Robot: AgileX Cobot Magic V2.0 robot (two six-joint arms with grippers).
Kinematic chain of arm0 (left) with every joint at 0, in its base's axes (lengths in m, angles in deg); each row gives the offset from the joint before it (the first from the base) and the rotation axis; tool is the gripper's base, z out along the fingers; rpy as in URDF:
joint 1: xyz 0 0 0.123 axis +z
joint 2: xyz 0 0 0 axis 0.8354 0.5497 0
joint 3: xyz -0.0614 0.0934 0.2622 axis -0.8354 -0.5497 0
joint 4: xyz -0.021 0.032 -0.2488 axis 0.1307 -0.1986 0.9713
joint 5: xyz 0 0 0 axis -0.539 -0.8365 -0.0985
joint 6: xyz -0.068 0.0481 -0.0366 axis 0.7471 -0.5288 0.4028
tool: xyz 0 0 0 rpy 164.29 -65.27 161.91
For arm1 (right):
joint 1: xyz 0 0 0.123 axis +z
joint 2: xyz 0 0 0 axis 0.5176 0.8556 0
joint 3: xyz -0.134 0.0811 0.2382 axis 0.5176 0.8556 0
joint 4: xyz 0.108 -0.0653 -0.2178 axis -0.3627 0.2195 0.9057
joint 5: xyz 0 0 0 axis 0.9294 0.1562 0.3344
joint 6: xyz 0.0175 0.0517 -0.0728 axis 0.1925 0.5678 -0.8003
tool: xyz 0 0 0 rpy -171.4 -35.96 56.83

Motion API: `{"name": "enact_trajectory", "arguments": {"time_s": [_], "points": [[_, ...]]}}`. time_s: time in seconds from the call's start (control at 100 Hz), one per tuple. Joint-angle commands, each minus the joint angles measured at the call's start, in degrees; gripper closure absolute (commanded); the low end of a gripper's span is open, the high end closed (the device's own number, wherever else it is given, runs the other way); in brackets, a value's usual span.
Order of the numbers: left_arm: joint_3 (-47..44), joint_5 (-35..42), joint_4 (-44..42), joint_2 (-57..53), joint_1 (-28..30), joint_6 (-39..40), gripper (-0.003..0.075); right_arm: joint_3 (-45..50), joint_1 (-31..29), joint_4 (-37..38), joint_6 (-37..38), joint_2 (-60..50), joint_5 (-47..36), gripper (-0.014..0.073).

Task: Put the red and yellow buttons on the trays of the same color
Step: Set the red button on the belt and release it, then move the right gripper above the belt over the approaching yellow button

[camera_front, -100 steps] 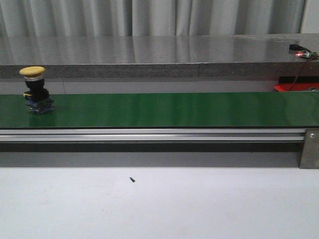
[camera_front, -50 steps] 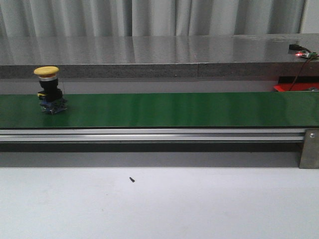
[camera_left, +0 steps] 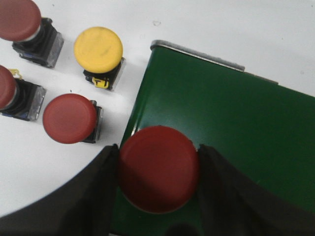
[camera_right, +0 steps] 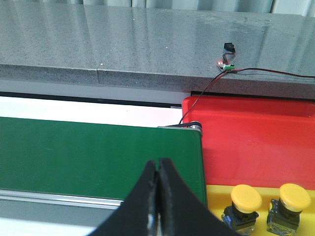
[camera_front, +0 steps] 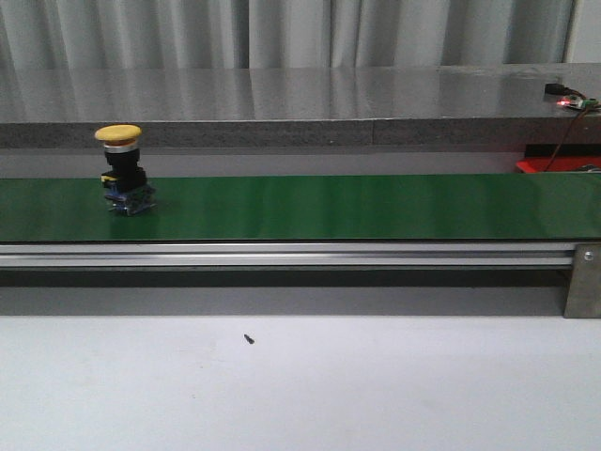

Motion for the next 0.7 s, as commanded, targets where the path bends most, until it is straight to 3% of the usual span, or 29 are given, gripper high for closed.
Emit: {"name": "enact_trajectory", "arguments": {"time_s": [0.0, 0.09, 0.21, 0.29, 0.53, 0.6, 0.69], "points": [[1.48, 1.48, 0.97, -2.32, -0.40, -0.13, 0.0464, -1.38, 0.03, -0.27, -0.25, 0.20, -4.40, 0.0662], [1.48, 1.45, 1.21, -2.32, -0.40, -0.58, 0.0381, -1.38, 0.03, -0.27, -0.25, 0.20, -4.40, 0.0662], [1.61, -0.12, 2.93, -2.67, -0.40, -0.72, 0.0160, -1.38, 0.03, -0.27, -0.25, 0.20, -4.40, 0.0662], [1.61, -1.01, 5.23, -3.19, -0.40, -2.33, 0.0090, -1.38, 0.03, -0.27, -0.25, 0.20, -4.40, 0.0662], [1.61, -4.38, 10.57, -7.38, -0.40, -6.57, 0.0129, -1.38, 0.03, -0.27, -0.25, 0.20, -4.40, 0.0662], [1.61, -5.80, 10.57, -9.05, -0.50, -6.66, 0.0196, -1.38, 0.03, -0.27, -0.25, 0.20, -4.40, 0.0662], [1.30, -7.40, 10.57, -11.64, -1.28, -6.66, 0.0351, -1.38, 0.03, -0.27, -0.25, 0.20, -4.40, 0.0662]]}}
